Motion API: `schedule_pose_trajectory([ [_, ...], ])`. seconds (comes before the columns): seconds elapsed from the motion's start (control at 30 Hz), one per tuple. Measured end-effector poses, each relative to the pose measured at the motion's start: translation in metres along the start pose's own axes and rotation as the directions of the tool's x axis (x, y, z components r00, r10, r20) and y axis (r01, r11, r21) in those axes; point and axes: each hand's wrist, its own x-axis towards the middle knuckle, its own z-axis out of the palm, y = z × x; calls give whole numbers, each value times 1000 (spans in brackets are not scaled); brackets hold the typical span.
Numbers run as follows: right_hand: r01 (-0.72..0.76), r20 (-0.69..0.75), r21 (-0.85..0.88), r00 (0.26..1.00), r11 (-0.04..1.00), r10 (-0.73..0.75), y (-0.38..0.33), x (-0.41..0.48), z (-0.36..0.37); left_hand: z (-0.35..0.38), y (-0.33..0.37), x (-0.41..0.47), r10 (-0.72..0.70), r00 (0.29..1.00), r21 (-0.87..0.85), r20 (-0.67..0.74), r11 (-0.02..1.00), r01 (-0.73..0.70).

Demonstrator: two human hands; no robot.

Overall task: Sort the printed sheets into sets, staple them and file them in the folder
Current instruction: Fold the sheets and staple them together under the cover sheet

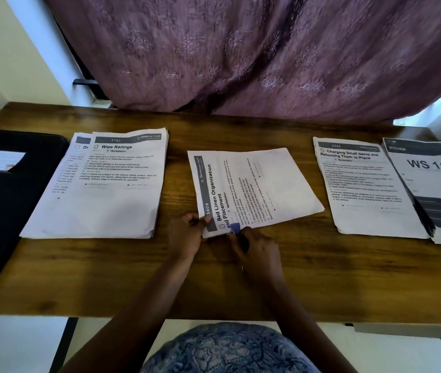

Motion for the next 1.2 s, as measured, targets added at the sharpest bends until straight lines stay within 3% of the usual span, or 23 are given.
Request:
schedule_pose_trajectory([
  [0.33,25,-10,-175,1000,984,-28,-15,11,-1,-1,4,-4,24,1000,11,0,1000,-24],
  [0.47,-116,-85,-47,990,992,111,-19,19,-14,-2,5,-3,-1,1000,-17,26,1000,2],
  [0.57,-90,-169,32,981,995,95,-30,38,-14,-2,5,-5,-8,999,-19,38,1000,8],
  [0.67,-98,-9,51,995,994,99,-40,66,-4,-3,6,-5,-21,999,-7,35,1000,21],
  [0.8,-62,225,-107,971,992,85,-31,85,24,-1,8,-5,-44,999,29,22,999,44],
  [1.1,-185,294,-129,931,974,216,-21,88,42,-3,13,0,-85,996,76,34,994,82],
  [1.2,-118,296,-181,940,976,169,-24,89,40,-3,15,1,-111,994,39,24,993,110],
])
